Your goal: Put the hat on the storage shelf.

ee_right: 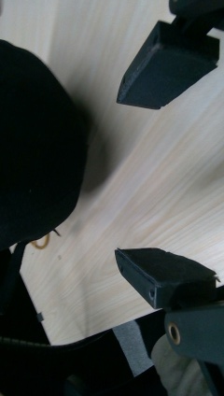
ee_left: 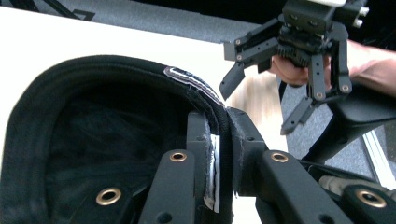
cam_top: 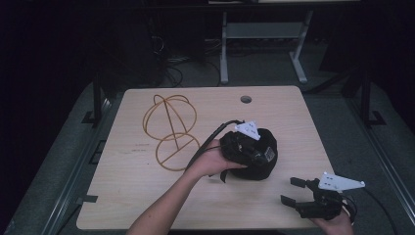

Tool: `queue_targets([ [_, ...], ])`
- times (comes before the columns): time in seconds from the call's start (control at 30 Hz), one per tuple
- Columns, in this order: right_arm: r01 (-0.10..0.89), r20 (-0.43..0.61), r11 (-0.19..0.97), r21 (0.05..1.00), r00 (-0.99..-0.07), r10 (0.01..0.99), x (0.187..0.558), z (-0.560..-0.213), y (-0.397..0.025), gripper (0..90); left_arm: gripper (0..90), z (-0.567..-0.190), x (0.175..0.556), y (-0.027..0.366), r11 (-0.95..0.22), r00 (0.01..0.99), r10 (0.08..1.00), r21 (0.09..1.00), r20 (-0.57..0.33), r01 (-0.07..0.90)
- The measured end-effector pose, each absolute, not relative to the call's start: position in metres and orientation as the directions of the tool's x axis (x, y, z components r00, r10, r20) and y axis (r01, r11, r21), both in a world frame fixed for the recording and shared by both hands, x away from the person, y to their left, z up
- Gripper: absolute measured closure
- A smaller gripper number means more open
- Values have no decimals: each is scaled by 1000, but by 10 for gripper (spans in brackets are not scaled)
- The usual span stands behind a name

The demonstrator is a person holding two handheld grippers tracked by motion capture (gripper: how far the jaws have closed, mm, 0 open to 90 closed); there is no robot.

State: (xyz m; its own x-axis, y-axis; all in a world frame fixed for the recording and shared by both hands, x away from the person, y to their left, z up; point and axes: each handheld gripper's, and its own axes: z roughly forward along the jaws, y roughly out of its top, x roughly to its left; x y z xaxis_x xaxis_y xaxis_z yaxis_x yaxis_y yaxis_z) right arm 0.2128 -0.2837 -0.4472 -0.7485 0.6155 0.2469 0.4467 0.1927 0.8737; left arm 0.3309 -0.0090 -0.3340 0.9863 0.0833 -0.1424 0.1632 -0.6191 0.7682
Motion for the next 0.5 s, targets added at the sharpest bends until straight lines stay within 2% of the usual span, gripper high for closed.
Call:
queue_targets([
  [0.5, 358, 186, 174, 917, -771, 608, 228, -420, -272, 200, 803, -299, 334, -8, -553, 982, 70, 813, -176, 185],
])
